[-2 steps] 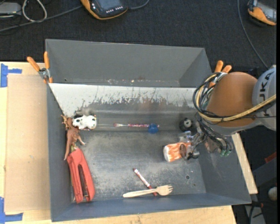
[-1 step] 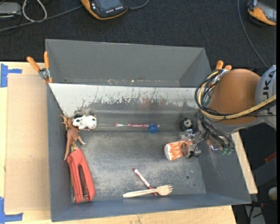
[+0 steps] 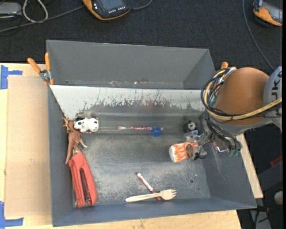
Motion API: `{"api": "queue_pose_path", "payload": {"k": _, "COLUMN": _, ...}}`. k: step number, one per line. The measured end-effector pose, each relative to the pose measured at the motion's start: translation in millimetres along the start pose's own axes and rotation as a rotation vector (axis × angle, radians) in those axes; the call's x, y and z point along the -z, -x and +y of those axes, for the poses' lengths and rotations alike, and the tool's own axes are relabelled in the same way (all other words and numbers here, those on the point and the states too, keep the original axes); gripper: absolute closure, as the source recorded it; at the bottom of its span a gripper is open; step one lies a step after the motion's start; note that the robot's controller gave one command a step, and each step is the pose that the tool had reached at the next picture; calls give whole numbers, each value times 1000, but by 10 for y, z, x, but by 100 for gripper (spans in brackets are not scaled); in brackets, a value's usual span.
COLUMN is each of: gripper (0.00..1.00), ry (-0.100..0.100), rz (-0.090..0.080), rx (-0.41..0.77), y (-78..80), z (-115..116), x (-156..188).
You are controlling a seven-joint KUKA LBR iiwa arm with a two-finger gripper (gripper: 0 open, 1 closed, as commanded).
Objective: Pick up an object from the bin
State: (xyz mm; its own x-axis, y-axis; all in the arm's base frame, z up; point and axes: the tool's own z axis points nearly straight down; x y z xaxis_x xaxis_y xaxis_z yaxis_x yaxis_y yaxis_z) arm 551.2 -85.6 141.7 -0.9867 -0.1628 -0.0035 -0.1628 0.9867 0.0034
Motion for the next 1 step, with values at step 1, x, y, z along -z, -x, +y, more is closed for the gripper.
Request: {"api": "queue_pose_path", "payload": {"k": 1, "gripper": 100, "ry": 3, "rz": 8, "rx": -2, "y": -17, "z": 12, "x": 324}}
